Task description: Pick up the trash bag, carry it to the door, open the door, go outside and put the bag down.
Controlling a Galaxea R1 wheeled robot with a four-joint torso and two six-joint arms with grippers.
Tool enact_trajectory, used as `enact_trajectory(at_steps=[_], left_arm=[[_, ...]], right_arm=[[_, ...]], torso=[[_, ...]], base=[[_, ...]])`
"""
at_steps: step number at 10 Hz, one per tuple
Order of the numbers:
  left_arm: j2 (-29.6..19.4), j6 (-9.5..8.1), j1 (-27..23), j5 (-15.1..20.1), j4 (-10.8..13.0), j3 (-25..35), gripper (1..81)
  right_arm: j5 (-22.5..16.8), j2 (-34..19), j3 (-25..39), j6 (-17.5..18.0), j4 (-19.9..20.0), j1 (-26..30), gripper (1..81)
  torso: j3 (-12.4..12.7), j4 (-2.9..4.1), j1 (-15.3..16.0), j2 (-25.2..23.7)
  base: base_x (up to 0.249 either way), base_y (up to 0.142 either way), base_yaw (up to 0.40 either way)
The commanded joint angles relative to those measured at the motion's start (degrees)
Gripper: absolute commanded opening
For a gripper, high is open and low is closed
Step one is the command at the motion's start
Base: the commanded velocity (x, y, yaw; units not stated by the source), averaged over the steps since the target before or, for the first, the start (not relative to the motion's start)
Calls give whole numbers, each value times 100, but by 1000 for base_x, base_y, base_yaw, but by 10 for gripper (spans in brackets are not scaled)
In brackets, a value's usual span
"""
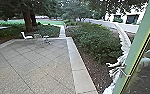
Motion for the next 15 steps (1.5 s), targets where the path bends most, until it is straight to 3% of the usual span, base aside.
enact_trajectory(at_steps=[1, 14, 15], left_arm=[[18, -10, -223, 449, -59, 25, 10], [0, -36, -223, 449, -59, 25, 10], [-26, -45, -223, 449, -76, 25, 10]], right_arm=[[-389, 0, 35, -17, 14, 195, 811], [-389, -8, 35, -17, 23, 186, 811], [-389, -8, 35, -17, 23, 194, 811]], torso=[[0, 0, 0, 0], [0, 0, -21, -7], [0, 563, -18, -5]], base=[[85, 0, 0], [90, 0, 0], [0, 0, 0]])
